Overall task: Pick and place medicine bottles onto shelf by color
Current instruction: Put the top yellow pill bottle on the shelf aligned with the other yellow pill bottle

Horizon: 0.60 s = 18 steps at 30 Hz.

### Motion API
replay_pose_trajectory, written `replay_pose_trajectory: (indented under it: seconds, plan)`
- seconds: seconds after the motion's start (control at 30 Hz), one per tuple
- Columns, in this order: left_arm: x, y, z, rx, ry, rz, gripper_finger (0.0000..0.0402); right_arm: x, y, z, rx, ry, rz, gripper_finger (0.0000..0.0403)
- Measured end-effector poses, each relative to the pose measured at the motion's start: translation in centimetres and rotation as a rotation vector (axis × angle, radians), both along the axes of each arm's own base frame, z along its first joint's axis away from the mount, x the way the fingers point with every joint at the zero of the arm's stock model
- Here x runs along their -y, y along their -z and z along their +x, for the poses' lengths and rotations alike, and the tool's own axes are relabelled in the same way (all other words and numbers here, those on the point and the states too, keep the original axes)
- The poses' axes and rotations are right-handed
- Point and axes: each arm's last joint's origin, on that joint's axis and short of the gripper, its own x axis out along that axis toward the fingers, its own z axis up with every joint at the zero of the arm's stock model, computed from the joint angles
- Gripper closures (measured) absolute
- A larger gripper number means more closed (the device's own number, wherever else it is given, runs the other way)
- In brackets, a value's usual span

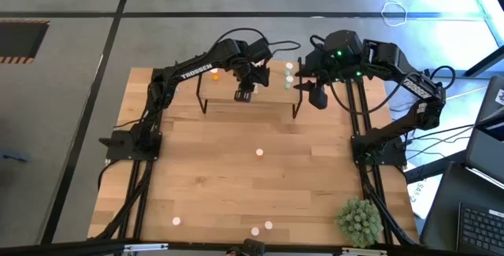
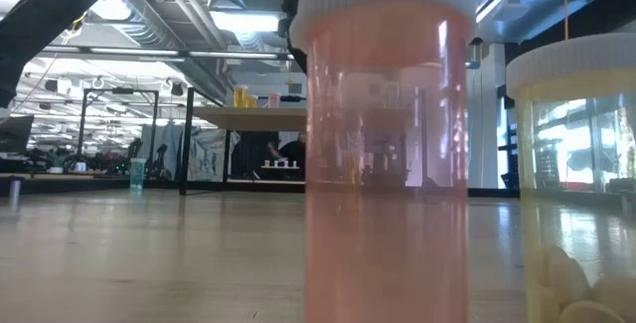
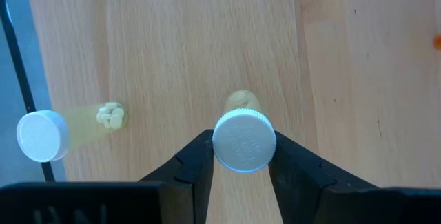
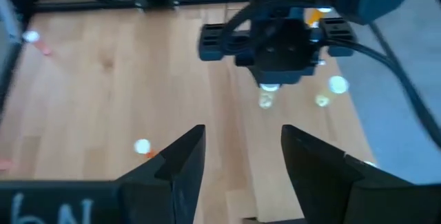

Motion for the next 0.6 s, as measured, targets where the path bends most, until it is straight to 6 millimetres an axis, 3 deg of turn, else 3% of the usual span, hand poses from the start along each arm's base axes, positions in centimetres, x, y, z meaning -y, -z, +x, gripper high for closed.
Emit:
replay_pose_trajectory:
  seconds: [0.6]
  plan:
    - [-0.01,0.03,0.02,0.004,-0.018,-0.008,0.0282,0.06,-0.01,-0.01,-0.006,0.007,-0.025,0.021]
